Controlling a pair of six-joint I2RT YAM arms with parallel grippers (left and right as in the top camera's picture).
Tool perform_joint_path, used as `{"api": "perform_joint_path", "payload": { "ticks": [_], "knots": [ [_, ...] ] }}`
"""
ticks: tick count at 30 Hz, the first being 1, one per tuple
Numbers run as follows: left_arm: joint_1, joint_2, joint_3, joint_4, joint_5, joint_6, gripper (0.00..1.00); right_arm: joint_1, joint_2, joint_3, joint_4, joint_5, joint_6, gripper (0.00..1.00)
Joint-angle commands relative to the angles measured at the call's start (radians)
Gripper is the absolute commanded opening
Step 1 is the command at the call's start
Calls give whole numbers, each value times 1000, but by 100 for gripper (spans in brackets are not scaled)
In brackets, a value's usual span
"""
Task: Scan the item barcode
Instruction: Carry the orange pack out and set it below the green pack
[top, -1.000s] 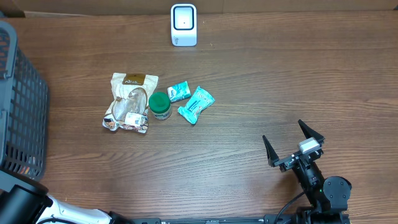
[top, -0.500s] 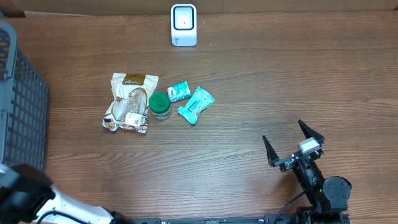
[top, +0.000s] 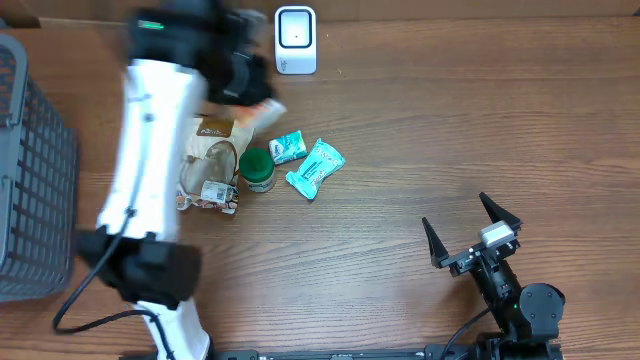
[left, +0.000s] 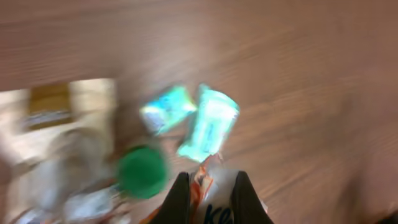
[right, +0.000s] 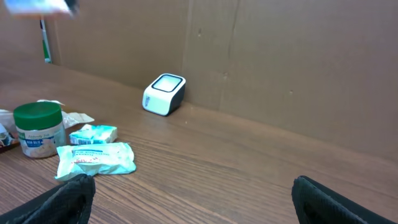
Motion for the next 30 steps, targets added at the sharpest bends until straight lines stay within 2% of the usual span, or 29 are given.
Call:
{"api": "perform_joint_path", "payload": {
  "ticks": [1, 5, 9, 20, 21, 22, 23, 26, 30],
  "knots": [
    [-156, 0, -196, 99, -50, 3, 4, 1, -6, -11, 6, -2, 4, 100],
    [-248, 0, -421, 214, -142, -53, 4, 1, -6, -11, 6, -2, 4, 100],
    [-258, 0, -525, 237, -141, -64, 4, 1, -6, -11, 6, -2, 4, 100],
    [-259, 0, -607, 231, -141, -68, 6, 1, -6, -11, 6, -1, 4, 100],
    [-259, 0, -607, 231, -142, -68, 10, 1, -6, -11, 6, -2, 4, 100],
    [-259, 0, -607, 231, -141, -68, 30, 1, -6, -11, 6, -2, 4, 100],
    [-259, 0, -607, 231, -141, -68, 45, 1, -6, -11, 6, -2, 4, 100],
    [-257, 0, -607, 239, -142, -68, 74, 1, -6, -11, 6, -2, 4, 100],
    [-241, -4, -513, 201, -141, -68, 81, 1, -6, -11, 6, -2, 4, 100]
  ]
}}
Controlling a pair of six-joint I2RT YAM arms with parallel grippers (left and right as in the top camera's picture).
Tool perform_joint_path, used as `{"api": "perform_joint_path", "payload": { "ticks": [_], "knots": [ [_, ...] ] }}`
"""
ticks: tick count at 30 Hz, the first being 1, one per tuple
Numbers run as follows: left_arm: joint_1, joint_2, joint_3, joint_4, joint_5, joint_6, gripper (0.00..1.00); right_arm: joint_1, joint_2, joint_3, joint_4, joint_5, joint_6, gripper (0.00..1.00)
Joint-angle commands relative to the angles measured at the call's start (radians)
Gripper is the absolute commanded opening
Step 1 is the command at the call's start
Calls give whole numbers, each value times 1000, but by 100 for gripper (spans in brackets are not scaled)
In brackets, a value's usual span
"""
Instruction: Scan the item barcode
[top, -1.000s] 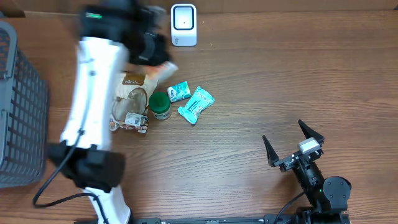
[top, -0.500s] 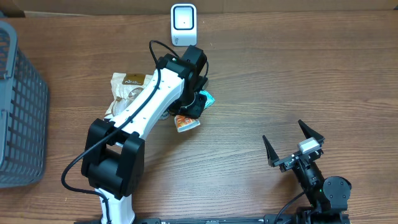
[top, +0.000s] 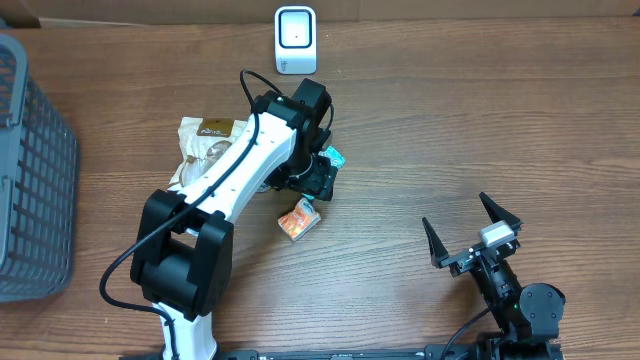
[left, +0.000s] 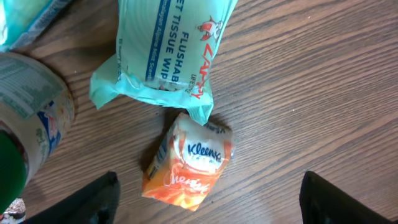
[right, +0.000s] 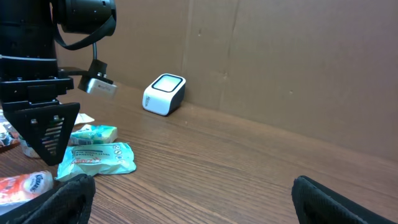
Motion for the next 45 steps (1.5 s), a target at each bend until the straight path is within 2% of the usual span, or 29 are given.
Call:
{"api": "perform_joint_path", "payload": {
  "ticks": [1, 10, 16, 21, 26, 35, 45],
  "knots": [
    [21, -14, 138, -58, -7, 0, 82, 1, -6, -11, 6, -2, 5, 100],
    [138, -14, 618, -360, -7, 138, 95, 1, -6, -11, 6, -1, 5, 100],
    [310, -14, 794, -455, -6, 148, 98, 1, -6, -11, 6, -1, 5, 100],
    [546, -14, 836, -457, -7, 128, 100, 1, -6, -11, 6, -2, 5, 100],
    [700, -14, 840, -446, -13, 129, 100, 1, -6, -11, 6, -1, 5, 100],
    [838, -39, 934, -425, -13, 129, 100, 1, -6, -11, 6, -2, 5, 100],
    [856, -40, 964, -378, -18, 201, 100, 1, -6, -11, 6, -2, 5, 100]
  ]
}}
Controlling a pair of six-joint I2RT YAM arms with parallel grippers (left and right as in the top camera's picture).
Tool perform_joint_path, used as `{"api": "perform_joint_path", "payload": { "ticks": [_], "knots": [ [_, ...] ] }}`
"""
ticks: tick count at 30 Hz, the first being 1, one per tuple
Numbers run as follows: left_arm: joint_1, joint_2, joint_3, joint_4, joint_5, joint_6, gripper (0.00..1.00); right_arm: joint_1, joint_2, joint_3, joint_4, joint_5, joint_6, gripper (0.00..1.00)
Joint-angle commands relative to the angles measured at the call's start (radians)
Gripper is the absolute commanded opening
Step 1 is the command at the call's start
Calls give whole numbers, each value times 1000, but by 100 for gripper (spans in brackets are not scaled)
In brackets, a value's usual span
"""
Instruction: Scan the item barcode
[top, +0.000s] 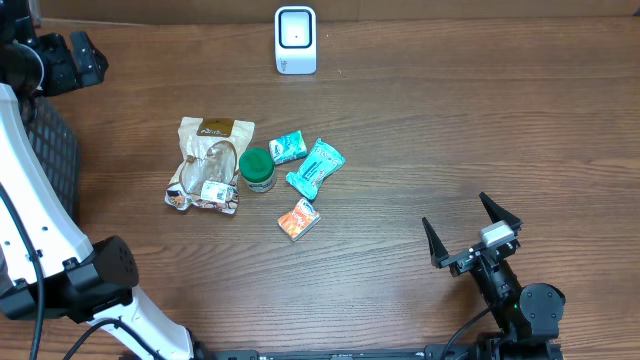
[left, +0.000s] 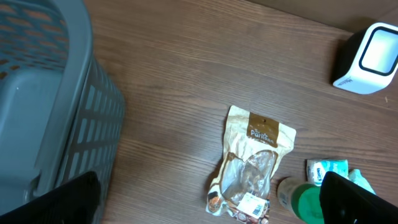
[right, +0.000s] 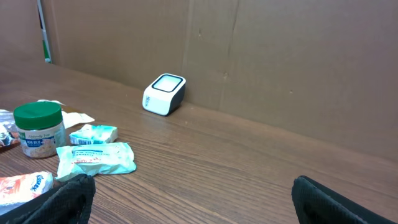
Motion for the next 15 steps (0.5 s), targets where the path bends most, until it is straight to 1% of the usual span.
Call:
{"api": "perform_joint_path", "payload": {
  "ticks": [1, 15],
  "knots": [
    [1, -23, 24, 4, -6, 34, 100, 1, -6, -11, 5, -2, 4, 100],
    [-1, -22, 24, 4, -2, 34, 100, 1, -6, -11, 5, -1, 4, 100]
  ]
}}
